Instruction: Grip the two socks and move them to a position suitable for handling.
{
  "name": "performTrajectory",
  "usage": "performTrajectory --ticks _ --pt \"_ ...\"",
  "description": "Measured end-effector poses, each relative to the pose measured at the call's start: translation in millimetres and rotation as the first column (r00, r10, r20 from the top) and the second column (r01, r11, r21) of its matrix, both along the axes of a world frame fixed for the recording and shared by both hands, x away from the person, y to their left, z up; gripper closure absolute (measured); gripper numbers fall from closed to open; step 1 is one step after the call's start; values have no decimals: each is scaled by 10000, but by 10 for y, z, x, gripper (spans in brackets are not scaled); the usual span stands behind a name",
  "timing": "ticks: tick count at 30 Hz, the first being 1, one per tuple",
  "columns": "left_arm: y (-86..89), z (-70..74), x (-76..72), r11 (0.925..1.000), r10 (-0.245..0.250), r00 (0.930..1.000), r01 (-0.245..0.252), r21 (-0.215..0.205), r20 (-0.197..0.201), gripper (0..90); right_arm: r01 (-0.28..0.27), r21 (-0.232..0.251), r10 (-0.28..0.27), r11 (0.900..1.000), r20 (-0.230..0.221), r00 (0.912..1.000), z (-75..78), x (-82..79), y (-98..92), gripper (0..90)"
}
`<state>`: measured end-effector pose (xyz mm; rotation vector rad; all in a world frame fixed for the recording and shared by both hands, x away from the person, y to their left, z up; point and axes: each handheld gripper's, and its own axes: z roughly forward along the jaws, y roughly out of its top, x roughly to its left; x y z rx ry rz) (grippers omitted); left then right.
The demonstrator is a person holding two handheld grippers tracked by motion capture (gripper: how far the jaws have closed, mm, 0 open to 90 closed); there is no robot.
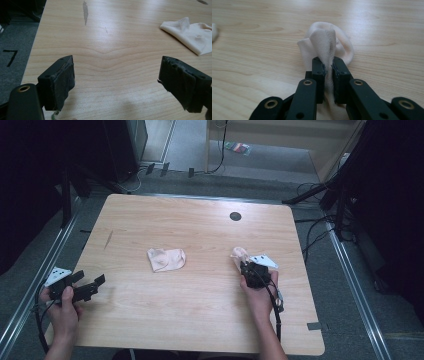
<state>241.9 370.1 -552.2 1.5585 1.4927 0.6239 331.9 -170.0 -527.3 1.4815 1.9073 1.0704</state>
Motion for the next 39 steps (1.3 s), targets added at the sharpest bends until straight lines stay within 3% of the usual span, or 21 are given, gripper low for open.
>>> performTrajectory --ticks 1,2,10,11,19,28,34,36,38,39 --pt "3 1 -5 10000 9 10000 -9 -8 34 140 0 0 0 10000 0 10000 0 0 0 823" --pt "9 2 -11 10000 22 10000 -22 -75 57 140 -152 322 149 9994 78 9999 94 -73 -11 823" --pt "0 12 -19 9998 123 9999 -124 170 89 139 -515 741 484 9959 438 9979 402 -397 -2 821" --pt "-4 26 -32 9997 82 9997 -87 214 229 138 -550 731 517 9958 466 9976 430 -434 9 822" --pt "-26 103 -61 9998 105 9985 -113 161 530 136 -964 1016 902 9901 640 9939 550 -651 154 820" --pt "-245 246 -109 9992 -403 9955 397 84 856 137 -1498 1105 1403 9825 892 9861 620 -865 362 819" --pt "-608 382 -157 9917 -1284 9838 1282 92 1255 136 -1995 726 1940 9772 770 9780 527 -942 629 817" --pt "-844 391 -156 9812 -1928 9728 1927 133 1282 131 -2021 635 1974 9773 731 9776 474 -953 706 817" --pt "-1011 397 -158 9662 -2527 9589 2571 -180 1291 129 -2053 634 2012 9766 657 9773 416 -962 778 816" --pt "-1011 397 -158 9662 -2527 9589 2571 -180 1291 120 -2053 634 2012 9766 657 9773 416 -962 778 816"
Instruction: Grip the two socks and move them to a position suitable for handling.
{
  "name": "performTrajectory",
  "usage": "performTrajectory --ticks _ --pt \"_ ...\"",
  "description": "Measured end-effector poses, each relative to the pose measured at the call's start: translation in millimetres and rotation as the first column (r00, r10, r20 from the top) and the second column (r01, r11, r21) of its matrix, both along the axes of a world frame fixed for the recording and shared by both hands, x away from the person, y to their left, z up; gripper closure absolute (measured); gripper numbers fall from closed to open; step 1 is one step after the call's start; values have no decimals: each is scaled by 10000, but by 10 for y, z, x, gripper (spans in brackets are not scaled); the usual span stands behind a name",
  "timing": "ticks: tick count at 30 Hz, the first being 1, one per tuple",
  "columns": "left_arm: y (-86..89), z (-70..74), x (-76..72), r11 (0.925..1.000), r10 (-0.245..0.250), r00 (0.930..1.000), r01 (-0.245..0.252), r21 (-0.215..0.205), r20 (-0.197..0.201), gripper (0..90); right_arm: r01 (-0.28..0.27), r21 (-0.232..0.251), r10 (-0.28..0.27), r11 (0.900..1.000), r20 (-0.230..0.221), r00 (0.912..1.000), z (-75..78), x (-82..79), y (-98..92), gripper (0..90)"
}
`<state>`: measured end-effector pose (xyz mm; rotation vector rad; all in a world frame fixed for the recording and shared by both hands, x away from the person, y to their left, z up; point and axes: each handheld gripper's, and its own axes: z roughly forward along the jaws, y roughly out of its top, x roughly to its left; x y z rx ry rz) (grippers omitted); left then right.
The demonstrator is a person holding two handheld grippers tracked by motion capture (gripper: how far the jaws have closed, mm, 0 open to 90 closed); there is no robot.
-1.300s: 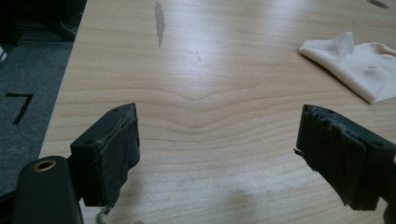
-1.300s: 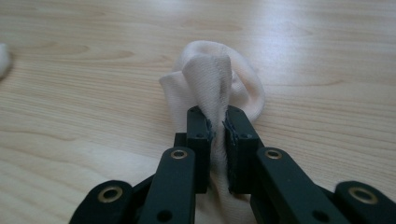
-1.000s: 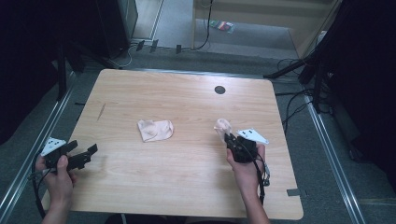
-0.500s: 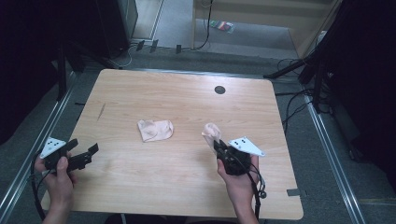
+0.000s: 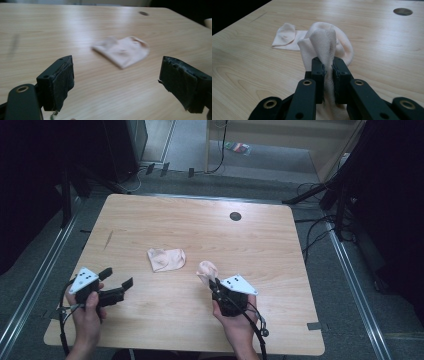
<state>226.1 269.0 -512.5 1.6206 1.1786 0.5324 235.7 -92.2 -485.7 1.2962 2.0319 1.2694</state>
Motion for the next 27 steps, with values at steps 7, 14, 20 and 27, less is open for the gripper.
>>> performTrajectory --ticks 7,14,20,27 --pt "-420 -24 -51 9925 -1208 9927 1208 172 -4 117 -475 -346 462 9983 -364 9983 -211 -35 275 812" --pt "-711 -85 -116 9737 -2271 9739 2272 162 -63 122 -653 -511 626 9966 -522 9967 -324 -73 435 813" --pt "-825 -172 -122 9594 -2809 9594 2814 187 -237 137 -961 -209 946 9952 -628 9935 -408 -53 489 639" --pt "-779 -211 -93 9568 -2902 9561 2907 73 -410 137 -680 1034 692 9923 -82 9976 -116 39 178 543"
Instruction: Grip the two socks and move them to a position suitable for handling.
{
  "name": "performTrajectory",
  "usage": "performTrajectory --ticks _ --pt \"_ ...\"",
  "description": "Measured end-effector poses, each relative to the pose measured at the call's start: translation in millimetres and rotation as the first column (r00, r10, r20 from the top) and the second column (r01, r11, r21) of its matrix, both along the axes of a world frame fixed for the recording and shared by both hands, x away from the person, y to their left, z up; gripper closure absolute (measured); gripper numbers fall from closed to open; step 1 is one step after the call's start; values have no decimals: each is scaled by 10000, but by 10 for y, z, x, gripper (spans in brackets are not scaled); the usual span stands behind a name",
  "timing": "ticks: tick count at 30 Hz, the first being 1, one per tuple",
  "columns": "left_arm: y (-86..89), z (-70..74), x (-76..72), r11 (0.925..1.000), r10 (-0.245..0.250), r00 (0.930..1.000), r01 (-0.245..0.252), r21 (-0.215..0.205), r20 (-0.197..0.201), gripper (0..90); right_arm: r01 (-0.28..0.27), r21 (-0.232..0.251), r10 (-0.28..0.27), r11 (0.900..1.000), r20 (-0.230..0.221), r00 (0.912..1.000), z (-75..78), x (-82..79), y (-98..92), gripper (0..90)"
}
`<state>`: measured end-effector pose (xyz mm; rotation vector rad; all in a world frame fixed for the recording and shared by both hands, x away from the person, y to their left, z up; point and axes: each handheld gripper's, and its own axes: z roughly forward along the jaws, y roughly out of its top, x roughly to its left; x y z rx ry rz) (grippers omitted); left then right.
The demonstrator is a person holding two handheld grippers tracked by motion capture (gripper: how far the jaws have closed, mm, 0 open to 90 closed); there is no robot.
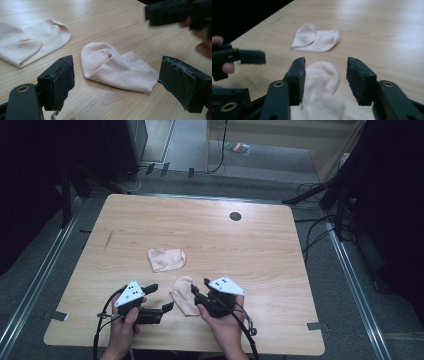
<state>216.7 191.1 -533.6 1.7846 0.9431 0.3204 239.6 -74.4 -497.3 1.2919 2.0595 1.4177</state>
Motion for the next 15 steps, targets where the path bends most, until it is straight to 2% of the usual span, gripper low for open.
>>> performTrajectory --ticks 1,2,4,5,6,7,8,9,10,11,12,15 --pt "25 -11 19 10000 83 10000 -82 53 -44 137 60 3 -60 10000 -167 9998 46 24 -109 601" --pt "25 -11 19 10000 83 10000 -82 53 -44 137 60 3 -60 10000 -167 9998 46 24 -109 601" --pt "44 -13 32 9999 123 9999 -123 27 -84 138 -172 -500 146 9986 -509 9986 -58 48 -119 627" --pt "53 -13 36 9999 148 9998 -148 -12 -104 138 -172 -500 146 9986 -509 9986 -58 48 -119 627" --pt "65 -17 39 9999 91 9998 -93 -108 -166 148 -483 -899 406 9948 -858 9955 -179 68 -62 609" --pt "65 -17 39 9999 91 9998 -93 -108 -166 152 -483 -899 406 9948 -858 9955 -179 68 -62 609" --pt "70 -23 42 9998 105 9997 -108 -152 -225 152 -583 -1216 470 9909 -939 9945 -240 80 -28 586" --pt "73 -35 50 9997 189 9994 -193 -141 -276 158 -679 -1696 513 9832 -1003 9936 -331 100 37 498" --pt "72 -38 52 9997 199 9994 -204 -149 -300 169 -679 -1931 503 9788 -946 9942 -366 110 62 469" --pt "72 -38 52 9997 199 9994 -204 -149 -300 192 -679 -1931 503 9788 -946 9942 -366 110 62 469" --pt "79 -43 58 9993 329 9988 -335 -164 -369 213 -815 -2270 605 9705 -980 9933 -413 108 109 423" --pt "94 -44 62 9994 284 9988 -292 -187 -401 219 -1054 -2305 824 9674 -1073 9908 -438 90 153 411"
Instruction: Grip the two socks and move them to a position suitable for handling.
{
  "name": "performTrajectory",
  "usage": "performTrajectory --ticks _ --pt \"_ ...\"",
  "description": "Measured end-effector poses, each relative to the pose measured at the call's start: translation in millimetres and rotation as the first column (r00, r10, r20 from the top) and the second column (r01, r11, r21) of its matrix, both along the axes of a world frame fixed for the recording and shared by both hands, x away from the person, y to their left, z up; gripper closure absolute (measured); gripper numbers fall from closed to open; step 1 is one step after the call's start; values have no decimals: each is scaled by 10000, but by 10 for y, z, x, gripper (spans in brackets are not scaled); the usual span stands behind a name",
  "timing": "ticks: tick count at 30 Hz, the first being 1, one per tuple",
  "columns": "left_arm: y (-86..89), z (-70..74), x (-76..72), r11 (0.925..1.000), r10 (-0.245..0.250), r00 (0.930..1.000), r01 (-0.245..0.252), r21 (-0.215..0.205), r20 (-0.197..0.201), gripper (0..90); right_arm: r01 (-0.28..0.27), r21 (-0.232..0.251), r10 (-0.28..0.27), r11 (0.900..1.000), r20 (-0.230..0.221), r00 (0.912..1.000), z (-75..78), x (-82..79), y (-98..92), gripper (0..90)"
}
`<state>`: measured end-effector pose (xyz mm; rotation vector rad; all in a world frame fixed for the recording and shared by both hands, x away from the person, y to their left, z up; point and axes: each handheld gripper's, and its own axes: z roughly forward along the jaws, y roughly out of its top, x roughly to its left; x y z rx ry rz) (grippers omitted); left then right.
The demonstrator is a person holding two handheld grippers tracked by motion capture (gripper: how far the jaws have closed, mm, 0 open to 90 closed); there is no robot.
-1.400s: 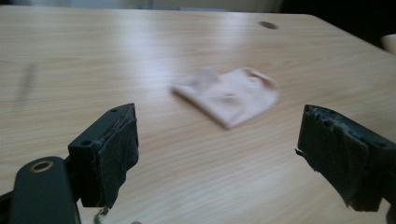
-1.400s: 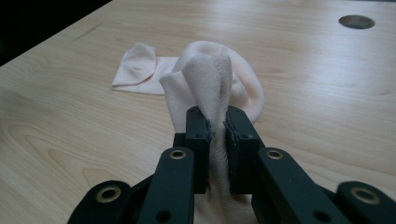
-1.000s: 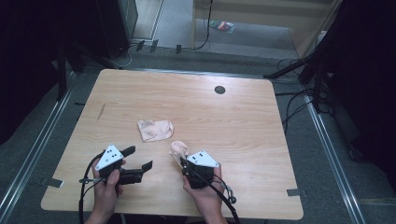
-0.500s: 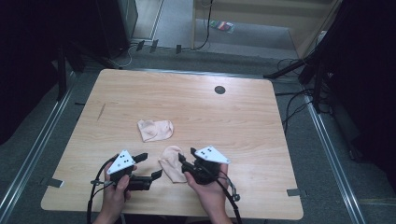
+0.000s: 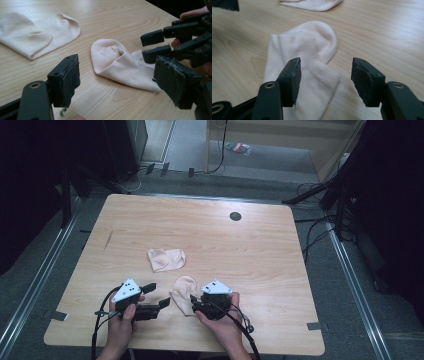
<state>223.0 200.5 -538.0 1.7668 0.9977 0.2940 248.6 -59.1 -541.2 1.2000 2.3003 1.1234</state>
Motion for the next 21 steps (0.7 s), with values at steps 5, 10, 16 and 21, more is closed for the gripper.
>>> performTrajectory --ticks 5,10,16,21 --pt "28 0 8 9999 97 9999 -98 -30 -60 230 -143 -550 142 9984 -8 9999 -79 -26 87 432" --pt "8 -25 21 9999 140 9997 -138 97 -177 230 -55 -623 74 9980 296 9995 -79 -80 95 780" --pt "-29 -36 27 9998 -179 9993 178 -31 -324 238 95 171 -102 9998 439 9990 108 -116 53 860" --pt "-181 -38 -15 9998 -203 9990 205 32 -386 185 153 1378 -259 9903 755 9968 550 -92 48 861"
